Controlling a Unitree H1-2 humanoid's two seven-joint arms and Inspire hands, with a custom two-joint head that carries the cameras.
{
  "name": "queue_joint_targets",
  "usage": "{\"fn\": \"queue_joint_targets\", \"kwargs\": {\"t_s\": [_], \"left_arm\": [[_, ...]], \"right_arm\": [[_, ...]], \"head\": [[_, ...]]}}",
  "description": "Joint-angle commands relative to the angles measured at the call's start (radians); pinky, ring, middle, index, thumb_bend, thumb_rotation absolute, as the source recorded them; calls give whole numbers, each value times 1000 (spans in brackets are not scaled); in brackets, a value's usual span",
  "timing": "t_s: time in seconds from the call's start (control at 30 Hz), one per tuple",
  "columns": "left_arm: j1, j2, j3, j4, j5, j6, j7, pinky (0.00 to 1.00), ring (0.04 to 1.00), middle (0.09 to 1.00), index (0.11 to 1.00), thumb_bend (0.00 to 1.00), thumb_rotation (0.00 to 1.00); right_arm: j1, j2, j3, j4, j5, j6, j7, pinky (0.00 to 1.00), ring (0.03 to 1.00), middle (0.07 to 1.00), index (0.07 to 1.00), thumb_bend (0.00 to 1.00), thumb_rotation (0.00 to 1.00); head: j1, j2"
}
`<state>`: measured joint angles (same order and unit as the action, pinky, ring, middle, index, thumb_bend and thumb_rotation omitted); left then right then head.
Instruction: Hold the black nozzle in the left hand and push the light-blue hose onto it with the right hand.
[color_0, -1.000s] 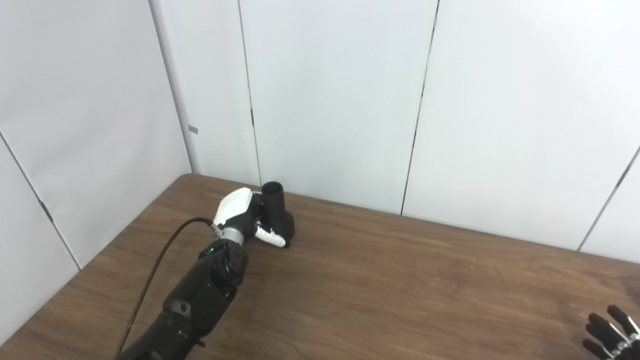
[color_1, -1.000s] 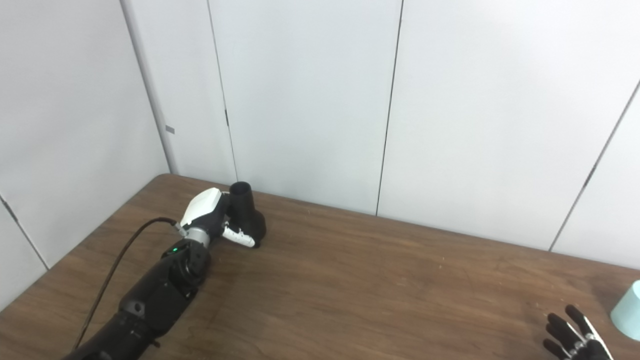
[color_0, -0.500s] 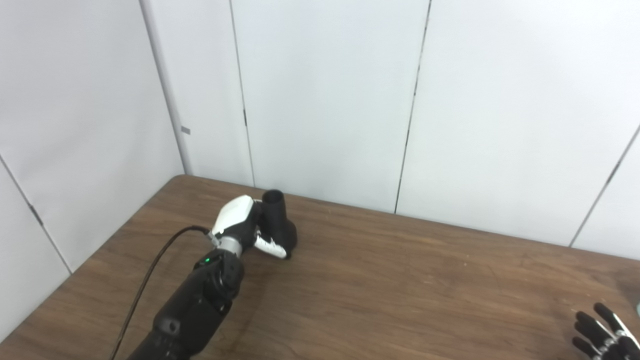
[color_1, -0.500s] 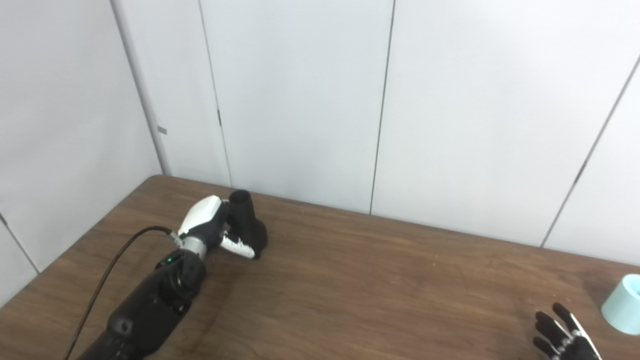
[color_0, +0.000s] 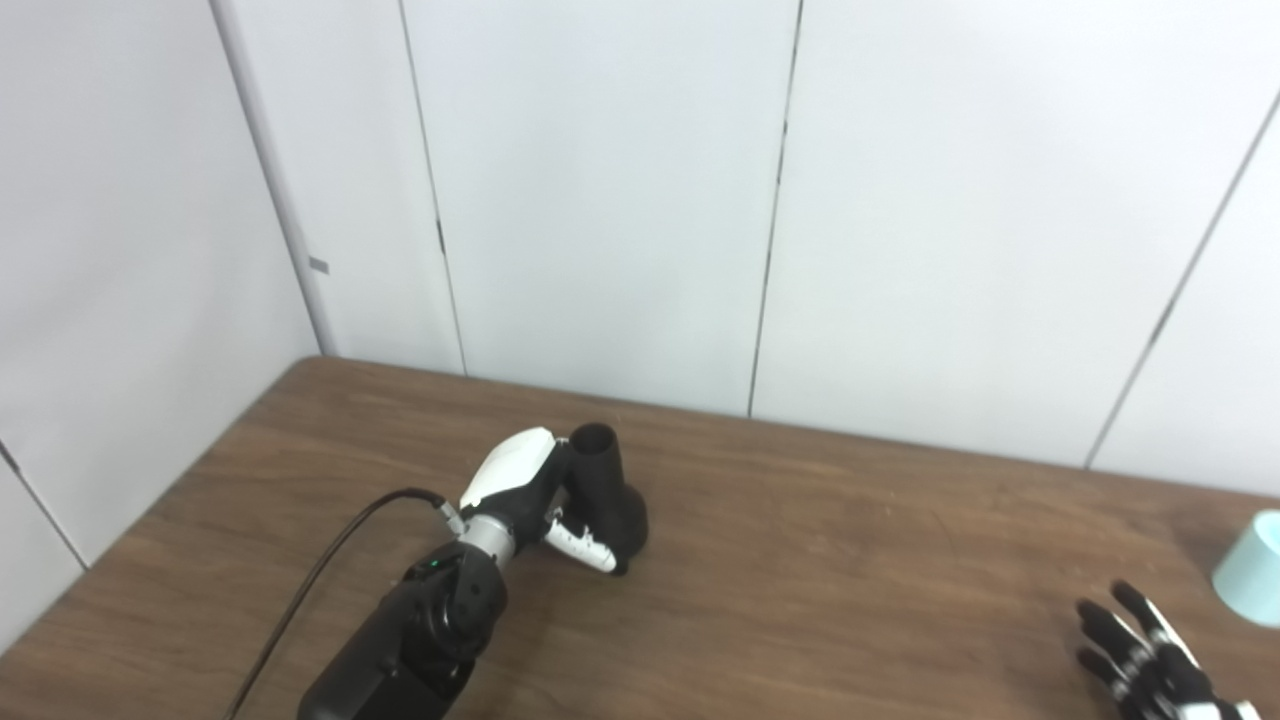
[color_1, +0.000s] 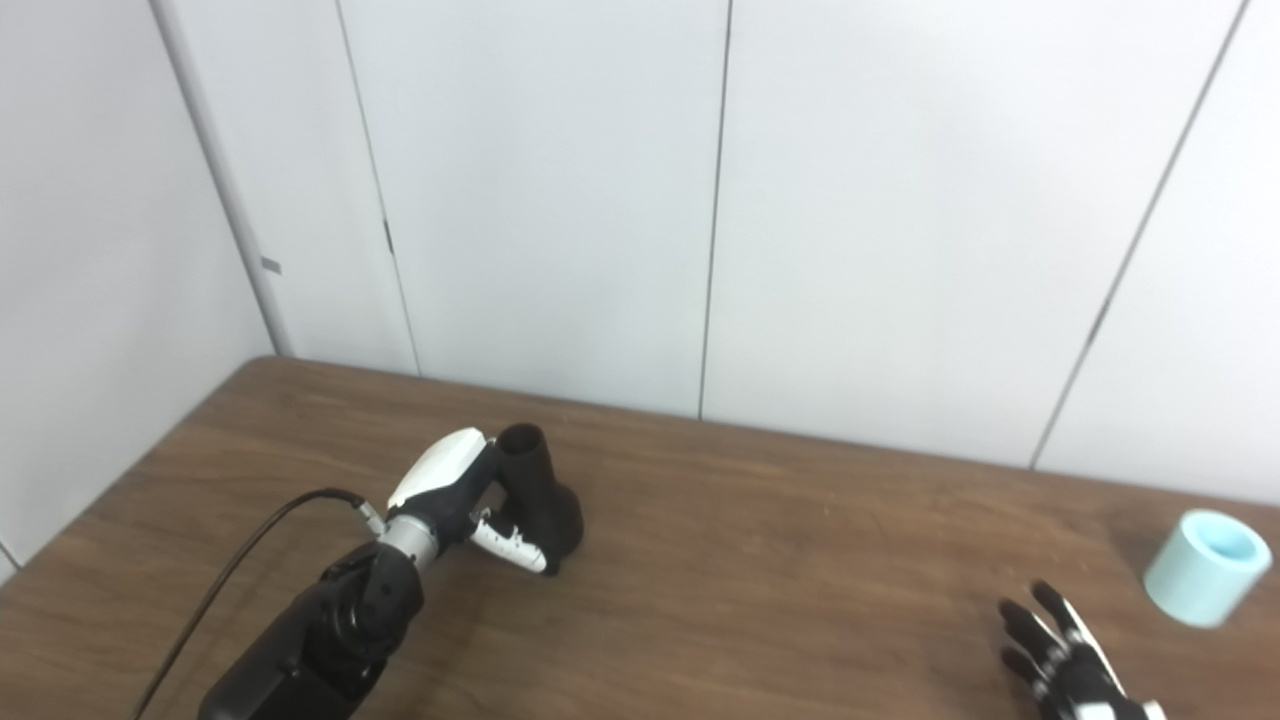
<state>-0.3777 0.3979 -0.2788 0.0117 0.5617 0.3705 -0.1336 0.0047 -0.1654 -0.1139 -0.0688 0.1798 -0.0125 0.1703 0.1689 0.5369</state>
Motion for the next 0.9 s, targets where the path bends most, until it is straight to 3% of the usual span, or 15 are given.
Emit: {"fn": "queue_joint_targets", "kwargs": {"t_s": [0.0, 0.37, 0.57, 0.87], "left_arm": [[9, -25, -32, -49, 6, -16, -36, 946, 667, 504, 479, 523, 0], [92, -58, -178, -206, 64, 32, -182, 959, 655, 517, 468, 522, 0], [127, -74, -254, -232, 62, -8, -213, 989, 650, 519, 464, 521, 0], [117, -89, -349, -219, 90, -19, -256, 989, 649, 502, 477, 523, 0]], "right_arm": [[17, 21, 9, -8, 6, -2, -10, 887, 928, 874, 950, 561, 926], [16, 33, 31, -78, -3, 69, -36, 900, 931, 871, 952, 555, 937], [11, 42, 39, -129, -6, 123, -55, 898, 939, 883, 954, 573, 947], [2, 63, 43, -220, -21, 212, -86, 909, 944, 889, 961, 529, 983]], "head": [[0, 1], [-61, 49], [-117, 90], [-183, 130]]}}
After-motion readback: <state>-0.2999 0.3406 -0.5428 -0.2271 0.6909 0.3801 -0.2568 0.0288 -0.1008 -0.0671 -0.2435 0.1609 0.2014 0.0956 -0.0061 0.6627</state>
